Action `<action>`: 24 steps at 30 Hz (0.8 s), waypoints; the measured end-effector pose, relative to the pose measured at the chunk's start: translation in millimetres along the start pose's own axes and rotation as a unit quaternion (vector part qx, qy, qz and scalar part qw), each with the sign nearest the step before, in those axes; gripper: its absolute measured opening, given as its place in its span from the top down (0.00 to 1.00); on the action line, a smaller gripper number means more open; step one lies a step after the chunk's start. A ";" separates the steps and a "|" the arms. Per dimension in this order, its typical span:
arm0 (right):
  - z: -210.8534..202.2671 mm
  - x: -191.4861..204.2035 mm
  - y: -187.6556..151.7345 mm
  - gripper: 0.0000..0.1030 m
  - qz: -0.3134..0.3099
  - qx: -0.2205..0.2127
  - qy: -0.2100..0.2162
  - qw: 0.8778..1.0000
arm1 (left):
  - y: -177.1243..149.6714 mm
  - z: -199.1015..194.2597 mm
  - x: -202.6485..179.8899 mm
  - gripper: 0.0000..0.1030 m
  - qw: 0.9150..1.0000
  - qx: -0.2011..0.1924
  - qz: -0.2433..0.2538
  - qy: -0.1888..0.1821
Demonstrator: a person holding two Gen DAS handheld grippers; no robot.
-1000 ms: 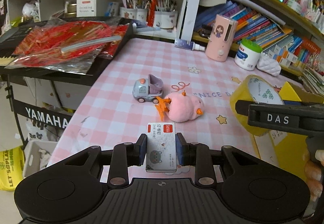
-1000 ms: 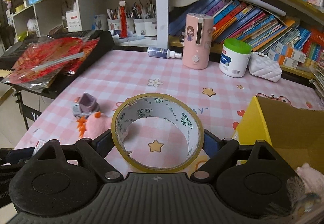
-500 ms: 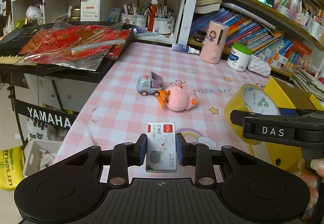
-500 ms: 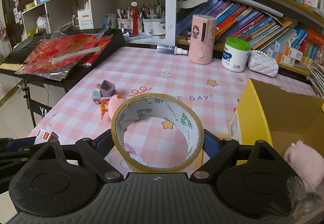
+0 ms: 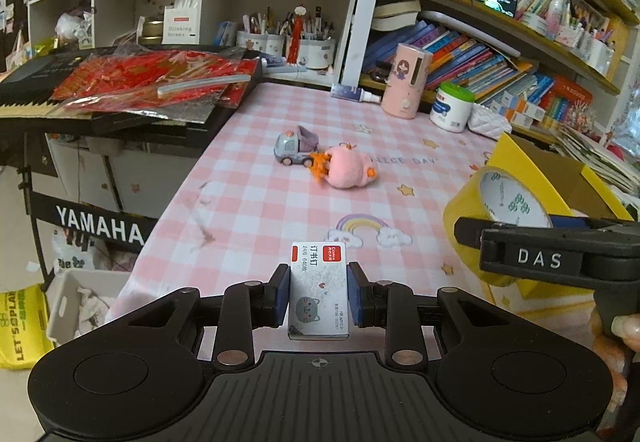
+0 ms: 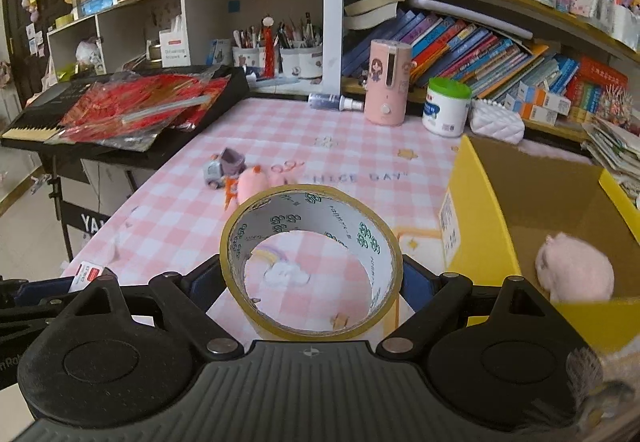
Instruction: Organize objects
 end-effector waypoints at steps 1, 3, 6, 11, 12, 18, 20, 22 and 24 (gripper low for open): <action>-4.3 1.4 -4.6 0.15 0.000 0.002 -0.001 1.000 | -3.1 -3.6 0.2 0.73 1.000 0.001 0.001 -0.001; -12.7 3.8 -13.5 0.15 0.002 0.006 -0.003 1.000 | -9.7 -11.1 0.1 0.73 1.000 0.003 0.003 -0.004; -25.3 6.2 -25.4 0.15 0.007 0.010 -0.005 1.000 | -17.7 -20.7 -1.5 0.73 1.000 0.004 0.009 -0.010; -41.6 7.9 -45.7 0.15 0.016 0.021 -0.012 1.000 | -30.8 -34.5 -6.8 0.73 1.000 0.006 0.020 -0.019; -44.4 8.0 -49.6 0.15 0.017 0.023 -0.014 0.999 | -33.7 -37.2 -8.1 0.73 0.999 0.007 0.023 -0.021; -59.9 6.3 -71.3 0.15 0.028 0.035 -0.021 0.999 | -46.4 -47.4 -16.9 0.73 0.998 0.014 0.040 -0.034; -65.4 4.0 -77.8 0.15 0.035 0.037 -0.025 0.998 | -49.6 -49.6 -20.9 0.73 0.998 0.016 0.047 -0.040; -69.7 0.2 -82.7 0.15 0.043 0.040 -0.030 0.998 | -52.2 -51.2 -25.3 0.73 0.997 0.018 0.053 -0.046; -73.5 -4.0 -87.2 0.15 0.051 0.043 -0.036 0.997 | -53.8 -52.8 -30.5 0.73 0.997 0.019 0.059 -0.053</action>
Point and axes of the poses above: each gripper's, at about its wrist camera, not at the fingertips, and z roughly the way its jaws point, x to its left, y to its top, the point moved 10 cm from there along z, roughly the way its jaws point, and after that the axes turned 1 degree about -z, right-handed, at the moved point
